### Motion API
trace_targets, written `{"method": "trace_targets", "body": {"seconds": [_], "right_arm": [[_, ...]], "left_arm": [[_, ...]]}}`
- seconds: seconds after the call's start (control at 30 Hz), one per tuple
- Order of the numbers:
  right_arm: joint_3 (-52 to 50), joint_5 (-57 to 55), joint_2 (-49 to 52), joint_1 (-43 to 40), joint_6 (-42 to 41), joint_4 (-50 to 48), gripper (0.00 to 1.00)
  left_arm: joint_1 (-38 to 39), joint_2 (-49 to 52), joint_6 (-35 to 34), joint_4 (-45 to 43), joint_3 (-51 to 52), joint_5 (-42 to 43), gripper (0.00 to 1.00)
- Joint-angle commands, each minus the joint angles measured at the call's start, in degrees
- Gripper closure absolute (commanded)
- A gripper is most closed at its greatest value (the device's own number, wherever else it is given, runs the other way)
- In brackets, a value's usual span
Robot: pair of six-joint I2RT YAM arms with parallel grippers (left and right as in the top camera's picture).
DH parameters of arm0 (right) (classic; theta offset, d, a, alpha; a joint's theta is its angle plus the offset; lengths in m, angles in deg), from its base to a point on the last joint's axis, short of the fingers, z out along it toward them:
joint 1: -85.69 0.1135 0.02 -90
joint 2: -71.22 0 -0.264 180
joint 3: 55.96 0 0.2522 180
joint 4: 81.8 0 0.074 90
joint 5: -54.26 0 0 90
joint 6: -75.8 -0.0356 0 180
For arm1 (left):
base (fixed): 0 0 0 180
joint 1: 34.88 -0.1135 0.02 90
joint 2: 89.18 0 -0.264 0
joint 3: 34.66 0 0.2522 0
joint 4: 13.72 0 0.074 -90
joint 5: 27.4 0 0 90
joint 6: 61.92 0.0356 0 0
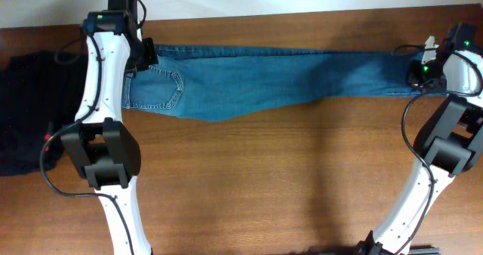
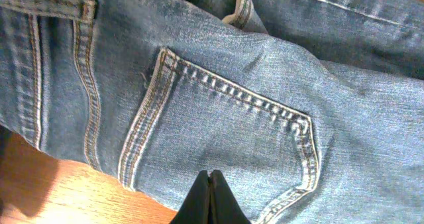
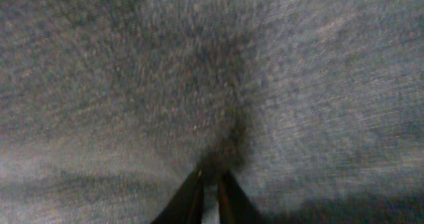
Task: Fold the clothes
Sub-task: 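Grasp the back edge with both grippers and drag the jeans toward the front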
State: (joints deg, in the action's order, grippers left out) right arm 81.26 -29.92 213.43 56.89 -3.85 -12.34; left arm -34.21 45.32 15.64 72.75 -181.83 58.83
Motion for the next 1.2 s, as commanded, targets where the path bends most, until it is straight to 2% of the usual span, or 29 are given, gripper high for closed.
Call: {"method": "trace_targets", "body": {"seconds": [0.0, 0.13, 0.23, 0.37, 0.57, 0.77, 0.87, 1.07, 1.17], "right_arm": [[6.7, 0.7, -1.6, 1.9, -0.3, 3.0, 0.85], [11.6, 4.9, -1.6, 5.5, -0.3, 7.6, 0.86], [12.2, 6.5, -1.5, 9.6, -0.2, 8.2, 0.95], [12.2, 7.3, -1.4, 15.9, 1.5, 7.5, 0.96], [12.1, 7.1, -1.0, 24.0, 1.4, -1.0, 0.96], [12.1, 3.1, 0.3, 27.7, -1.7, -8.7, 0.96], [12.1, 3.0, 2.2, 28.4, -1.8, -11.1, 0.96], [12.1, 3.0, 6.0, 28.4, -1.8, -14.4, 0.96], [12.1, 3.0, 7.6, 28.4, -1.8, -16.2, 0.96]], "left_arm": [[0.3, 0.0, -2.1, 0.2, -0.6, 2.1, 1.0], [0.9, 0.4, -2.1, 0.9, -0.5, 2.1, 1.0], [1.6, 0.8, -2.1, 0.8, -0.5, 2.1, 1.0], [3.3, 1.4, -2.1, -1.9, -0.4, 2.1, 1.0], [6.4, 5.0, 0.6, -17.5, -0.4, 2.1, 1.0], [7.7, 10.3, 0.5, -33.0, -0.4, 2.1, 1.0], [7.9, 13.2, 0.9, -38.6, -0.4, 2.1, 1.0], [7.8, 18.9, 6.8, -47.3, -0.5, 2.1, 1.0], [7.8, 20.1, 7.0, -50.8, -0.5, 2.1, 1.0]]}}
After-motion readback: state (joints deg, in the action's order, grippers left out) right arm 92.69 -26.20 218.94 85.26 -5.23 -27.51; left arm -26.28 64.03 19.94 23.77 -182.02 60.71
